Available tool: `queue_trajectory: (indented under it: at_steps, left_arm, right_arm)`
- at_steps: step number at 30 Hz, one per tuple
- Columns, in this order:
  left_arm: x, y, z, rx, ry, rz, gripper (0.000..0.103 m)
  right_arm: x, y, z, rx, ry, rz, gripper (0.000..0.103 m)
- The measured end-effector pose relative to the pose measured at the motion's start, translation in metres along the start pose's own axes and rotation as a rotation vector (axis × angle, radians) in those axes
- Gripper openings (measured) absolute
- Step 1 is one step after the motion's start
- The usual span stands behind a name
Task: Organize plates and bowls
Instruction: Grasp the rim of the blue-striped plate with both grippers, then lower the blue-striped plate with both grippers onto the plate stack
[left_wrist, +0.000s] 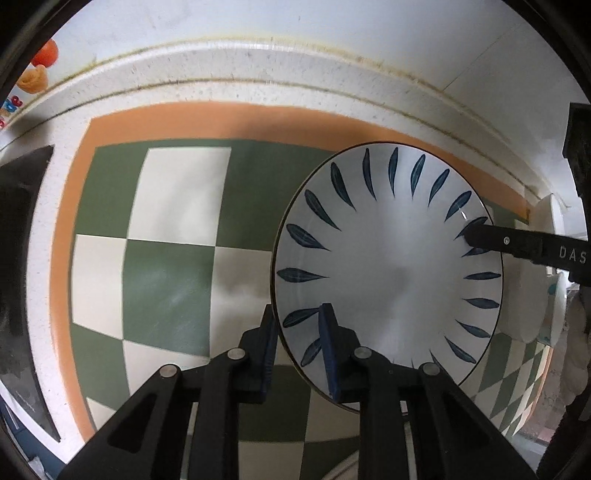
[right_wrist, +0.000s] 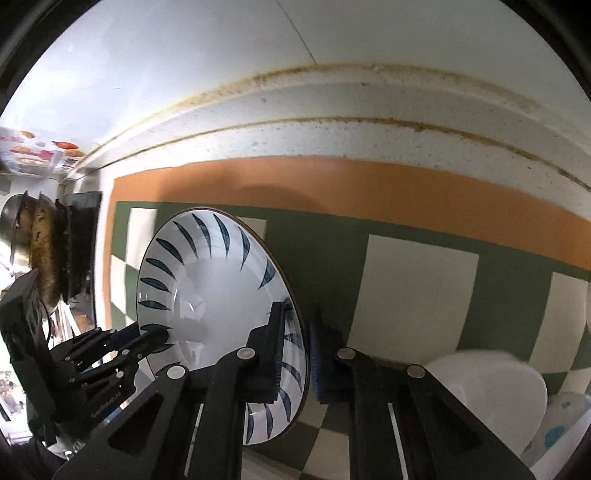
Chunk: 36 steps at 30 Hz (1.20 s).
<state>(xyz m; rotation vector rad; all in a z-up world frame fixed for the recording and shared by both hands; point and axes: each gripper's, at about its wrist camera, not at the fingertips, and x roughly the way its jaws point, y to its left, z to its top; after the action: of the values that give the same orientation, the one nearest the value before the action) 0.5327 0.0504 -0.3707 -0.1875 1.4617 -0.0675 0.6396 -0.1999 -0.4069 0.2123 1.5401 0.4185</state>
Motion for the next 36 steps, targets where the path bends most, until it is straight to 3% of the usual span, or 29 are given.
queue_trajectory:
  at_steps: [8,18,26,36]
  left_arm:
    - [-0.055,-0.008,-0.019,0.045,-0.07,0.004,0.02]
    - [-0.092,-0.024,-0.083,0.101,-0.1,-0.002,0.02]
    - [-0.082,-0.044,-0.139,0.156,-0.057,-0.001,0.02]
    - [-0.034,-0.059,-0.16,0.197,0.029,0.032,0.02]
  right_arm:
    - [-0.05,0.016,-0.049,-0.005,-0.063,0.028,0.014]
    - [-0.085,0.021,-0.161,0.037,-0.118,0.071,0.014]
    - [-0.072,0.001,-0.246,0.117,-0.113,0.1,0.014]
    - [-0.031,-0.026,-0.283,0.2,-0.078,0.094,0.014]
